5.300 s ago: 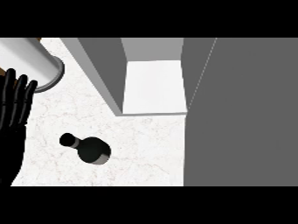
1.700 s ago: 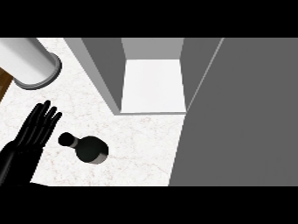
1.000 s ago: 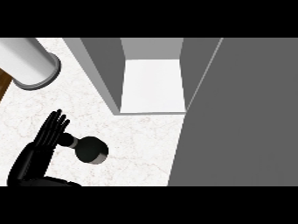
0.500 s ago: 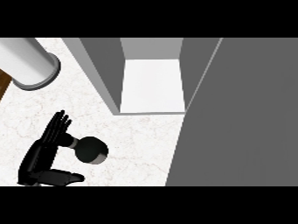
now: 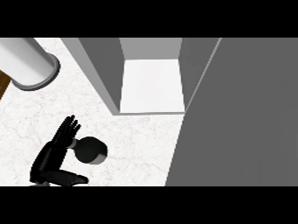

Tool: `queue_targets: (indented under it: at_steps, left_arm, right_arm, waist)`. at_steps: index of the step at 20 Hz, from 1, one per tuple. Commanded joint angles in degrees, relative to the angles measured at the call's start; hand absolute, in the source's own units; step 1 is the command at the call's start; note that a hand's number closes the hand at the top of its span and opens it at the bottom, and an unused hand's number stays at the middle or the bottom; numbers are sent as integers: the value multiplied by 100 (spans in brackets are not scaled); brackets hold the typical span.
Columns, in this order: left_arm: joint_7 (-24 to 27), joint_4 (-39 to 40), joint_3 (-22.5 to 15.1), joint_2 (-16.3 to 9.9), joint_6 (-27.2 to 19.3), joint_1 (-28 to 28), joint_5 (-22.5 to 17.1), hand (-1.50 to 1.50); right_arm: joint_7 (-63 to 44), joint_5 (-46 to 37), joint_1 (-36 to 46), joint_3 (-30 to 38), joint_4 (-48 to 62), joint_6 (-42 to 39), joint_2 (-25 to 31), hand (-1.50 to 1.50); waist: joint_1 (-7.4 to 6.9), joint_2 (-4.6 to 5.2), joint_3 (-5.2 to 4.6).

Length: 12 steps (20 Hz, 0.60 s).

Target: Pick up the wine, place it into the cabinet and close the cabinet

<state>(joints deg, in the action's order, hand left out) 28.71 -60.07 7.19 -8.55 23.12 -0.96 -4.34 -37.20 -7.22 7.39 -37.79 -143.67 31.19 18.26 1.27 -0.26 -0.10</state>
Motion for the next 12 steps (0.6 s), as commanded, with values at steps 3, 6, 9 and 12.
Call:
queue_targets:
  at_steps: [3,6,9,12]
  left_arm:
    - [-205,375,-31,-18,313,-379,-116,-150]
    - [426,981,-150,134,158,-414,229,-150]
    - [373,728,-206,218,125,-202,203,-150]
    - [1081,1244,-166,89,253,-247,349,-150]
  right_arm:
    - [-499,-1006,0,-319,-803,114,81,-150]
    - [-304,-462,-271,164,-1052,-14,388,-150]
    - [-412,-898,-346,-339,-1226,212,378,-150]
    - [-730,-732,24,-12,-1163,170,441,-150]
  waist:
    - [-37,-7,1]
    - [-23,12,5]
    - [-16,-17,3]
    - [-28,-4,-3]
